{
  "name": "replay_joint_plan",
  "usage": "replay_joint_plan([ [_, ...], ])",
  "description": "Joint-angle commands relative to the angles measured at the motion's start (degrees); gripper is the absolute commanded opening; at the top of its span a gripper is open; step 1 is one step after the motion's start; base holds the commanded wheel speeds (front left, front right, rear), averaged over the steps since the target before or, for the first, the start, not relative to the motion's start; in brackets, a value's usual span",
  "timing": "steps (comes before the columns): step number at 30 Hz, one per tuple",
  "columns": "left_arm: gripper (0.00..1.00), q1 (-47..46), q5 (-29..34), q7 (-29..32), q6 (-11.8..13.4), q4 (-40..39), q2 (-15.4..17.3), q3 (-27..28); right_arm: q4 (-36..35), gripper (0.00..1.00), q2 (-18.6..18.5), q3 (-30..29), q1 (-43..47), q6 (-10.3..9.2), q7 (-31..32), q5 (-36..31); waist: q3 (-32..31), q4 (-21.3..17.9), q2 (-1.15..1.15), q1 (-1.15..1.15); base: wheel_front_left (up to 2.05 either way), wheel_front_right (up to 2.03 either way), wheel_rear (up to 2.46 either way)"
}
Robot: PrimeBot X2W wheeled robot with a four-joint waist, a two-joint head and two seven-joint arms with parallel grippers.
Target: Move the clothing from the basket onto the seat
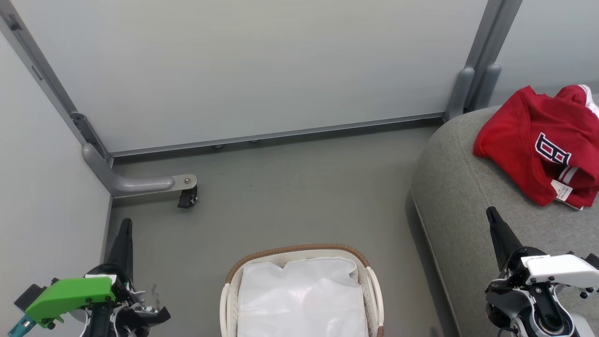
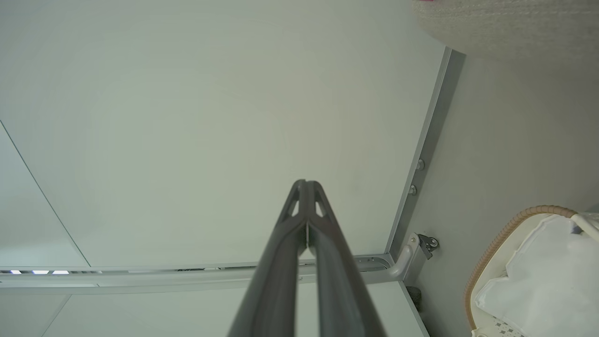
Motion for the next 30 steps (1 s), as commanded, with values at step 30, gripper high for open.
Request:
replay_joint_plan([
  [30,0.0,-0.6,-0.2,0.3,-0.3,-0.1,0.3,0.1,-0.2,0.0,-0.3,-0.1,0.6,-0.02,0.2,0.2,0.0,0.0,0.0,0.0,0.0,0.0,0.0],
])
